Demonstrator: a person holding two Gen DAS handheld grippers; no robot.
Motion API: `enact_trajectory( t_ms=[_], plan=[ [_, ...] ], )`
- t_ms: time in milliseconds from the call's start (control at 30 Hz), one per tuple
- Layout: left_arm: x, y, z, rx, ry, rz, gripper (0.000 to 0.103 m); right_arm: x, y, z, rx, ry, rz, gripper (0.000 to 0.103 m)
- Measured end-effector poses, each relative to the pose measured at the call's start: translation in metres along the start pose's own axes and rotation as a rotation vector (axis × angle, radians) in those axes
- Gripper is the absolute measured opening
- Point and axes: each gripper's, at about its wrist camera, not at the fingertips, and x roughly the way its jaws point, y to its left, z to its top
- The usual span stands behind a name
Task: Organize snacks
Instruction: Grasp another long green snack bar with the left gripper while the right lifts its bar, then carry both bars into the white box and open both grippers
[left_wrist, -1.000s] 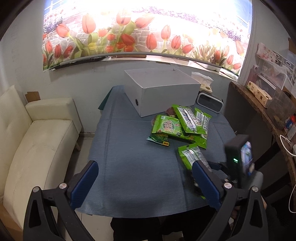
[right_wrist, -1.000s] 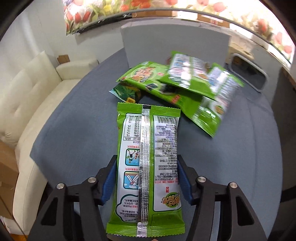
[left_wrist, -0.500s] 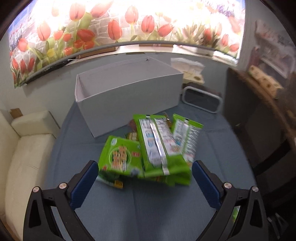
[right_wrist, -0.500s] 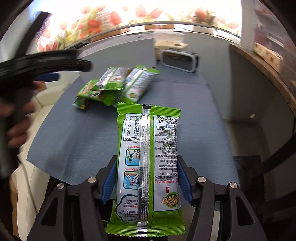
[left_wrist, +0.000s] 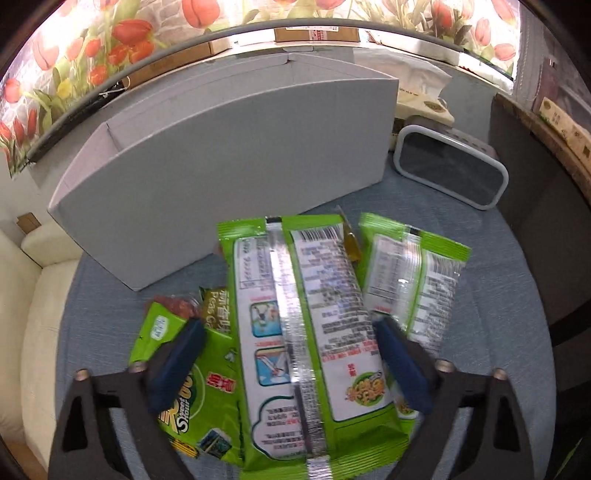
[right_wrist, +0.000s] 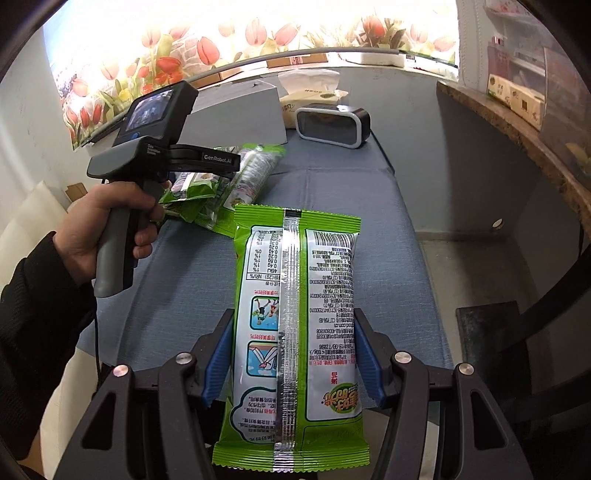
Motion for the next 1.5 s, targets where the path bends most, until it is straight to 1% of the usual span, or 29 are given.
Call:
enact_trajectory(
  t_ms=[33, 167, 333, 433, 600, 700, 800, 900, 967, 1000, 1100, 1200, 1267, 1333, 1400, 1433, 1500],
  plan=[
    [-0.001, 0.0, 0.001, 0.003, 0.0, -0.017, 0.077, -0.003, 0.001, -0.002, 0.0, -0.001, -0.003, 0.064],
    [-0.001, 0.006, 0.004, -0.029, 0.032, -0.068, 0.07, 0.0, 0.002, -0.001, -0.007, -0.004, 0.003, 0.064],
    [-0.012, 0.015, 0.002, -0.044, 0.02, -0.086, 0.069, -0.001, 0.005, -0.002, -0.022, -0.007, 0.007, 0.064],
    [-0.028, 0.015, 0.006, -0.04, -0.006, -0.105, 0.069, -0.002, 0.005, 0.0, -0.029, -0.01, 0.009, 0.064],
    [-0.077, 0.026, 0.002, -0.028, -0.08, -0.139, 0.069, -0.005, 0.011, 0.009, -0.045, -0.027, 0.019, 0.064],
    [-0.099, 0.041, 0.001, -0.044, -0.106, -0.158, 0.069, -0.004, 0.016, 0.024, -0.058, -0.039, 0.034, 0.064],
    [-0.116, 0.06, 0.004, -0.072, -0.129, -0.162, 0.069, 0.002, 0.026, 0.053, -0.102, -0.067, 0.046, 0.064],
    [-0.129, 0.084, 0.016, -0.101, -0.151, -0.173, 0.069, 0.012, 0.036, 0.082, -0.15, -0.097, 0.07, 0.064],
    [-0.131, 0.096, 0.028, -0.117, -0.166, -0.163, 0.069, 0.025, 0.044, 0.11, -0.187, -0.102, 0.081, 0.064],
    [-0.133, 0.107, 0.038, -0.134, -0.174, -0.17, 0.069, 0.029, 0.046, 0.119, -0.195, -0.108, 0.085, 0.064],
    [-0.13, 0.129, 0.065, -0.176, -0.19, -0.183, 0.069, 0.05, 0.055, 0.165, -0.207, -0.117, 0.106, 0.064],
    [-0.119, 0.152, 0.097, -0.205, -0.199, -0.211, 0.069, 0.073, 0.062, 0.218, -0.2, -0.122, 0.142, 0.064],
    [-0.107, 0.162, 0.117, -0.209, -0.192, -0.22, 0.07, 0.091, 0.069, 0.255, -0.216, -0.13, 0.148, 0.064],
    [-0.091, 0.171, 0.134, -0.237, -0.191, -0.245, 0.07, 0.108, 0.075, 0.284, -0.221, -0.142, 0.141, 0.064],
    [-0.07, 0.178, 0.148, -0.26, -0.152, -0.259, 0.07, 0.132, 0.078, 0.317, -0.185, -0.098, 0.181, 0.064],
    [-0.061, 0.181, 0.152, -0.266, -0.14, -0.265, 0.07, 0.14, 0.081, 0.328, -0.182, -0.093, 0.193, 0.064],
    [-0.043, 0.186, 0.158, -0.27, -0.115, -0.254, 0.07, 0.157, 0.09, 0.349, -0.194, -0.072, 0.185, 0.064]
  ],
)
